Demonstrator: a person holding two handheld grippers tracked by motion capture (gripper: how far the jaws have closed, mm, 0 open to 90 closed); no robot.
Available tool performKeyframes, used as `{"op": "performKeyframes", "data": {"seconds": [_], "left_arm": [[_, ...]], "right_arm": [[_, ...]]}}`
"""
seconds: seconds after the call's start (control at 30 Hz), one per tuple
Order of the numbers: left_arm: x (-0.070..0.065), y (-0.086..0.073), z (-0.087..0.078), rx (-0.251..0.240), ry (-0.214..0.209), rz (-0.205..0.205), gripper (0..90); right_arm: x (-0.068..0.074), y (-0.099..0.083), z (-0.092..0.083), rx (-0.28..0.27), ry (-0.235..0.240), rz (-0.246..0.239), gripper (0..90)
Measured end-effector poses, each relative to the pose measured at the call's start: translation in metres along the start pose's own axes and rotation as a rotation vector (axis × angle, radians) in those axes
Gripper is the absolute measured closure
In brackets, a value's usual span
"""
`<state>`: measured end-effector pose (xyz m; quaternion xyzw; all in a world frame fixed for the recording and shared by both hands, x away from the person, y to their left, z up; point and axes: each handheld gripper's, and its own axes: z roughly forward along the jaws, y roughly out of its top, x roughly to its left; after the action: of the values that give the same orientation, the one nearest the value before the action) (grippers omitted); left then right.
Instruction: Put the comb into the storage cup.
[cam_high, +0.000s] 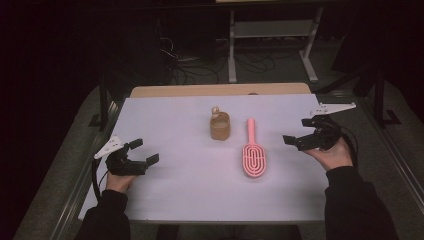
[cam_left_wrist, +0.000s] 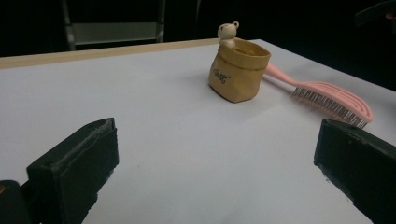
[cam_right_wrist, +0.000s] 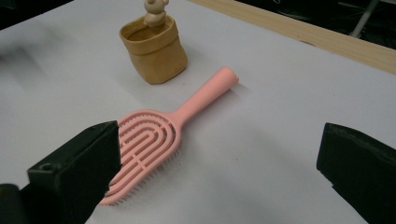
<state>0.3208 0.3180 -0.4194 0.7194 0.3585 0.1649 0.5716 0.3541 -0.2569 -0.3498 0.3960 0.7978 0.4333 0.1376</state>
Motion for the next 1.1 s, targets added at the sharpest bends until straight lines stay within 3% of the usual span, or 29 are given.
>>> {"op": "performKeyframes", "data": {"seconds": [0.53,1.1], "left_arm": [[0.001,0.000,0.001,0.002,-0.001,-0.002,0.0],[0.001,0.000,0.001,0.001,-0.002,-0.001,0.0]], "right_arm": [[0.000,0.028,0.007,-0.002,0.003,-0.040,0.0],[-0.004,0.043,0.032,0.010,0.021,-0.052,0.0]]}}
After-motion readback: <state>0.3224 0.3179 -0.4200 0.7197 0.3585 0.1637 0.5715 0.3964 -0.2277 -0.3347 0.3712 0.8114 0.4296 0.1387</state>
